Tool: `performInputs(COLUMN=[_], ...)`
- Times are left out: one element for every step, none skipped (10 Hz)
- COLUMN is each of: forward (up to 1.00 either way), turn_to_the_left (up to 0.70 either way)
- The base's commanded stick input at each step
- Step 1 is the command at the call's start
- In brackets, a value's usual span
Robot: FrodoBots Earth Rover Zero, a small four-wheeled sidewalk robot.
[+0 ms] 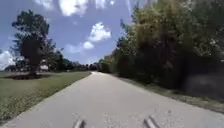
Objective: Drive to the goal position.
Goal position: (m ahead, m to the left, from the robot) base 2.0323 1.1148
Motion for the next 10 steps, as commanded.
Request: performInputs(forward=[0.50, 0.50, 0.50, 0.50, 0.50, 0.50, 0.50, 0.50, 0.50, 0.50], turn_to_the_left=[0.00, 0.00, 0.00, 0.00, 0.00, 0.00, 0.00, 0.00, 0.00, 0.00])
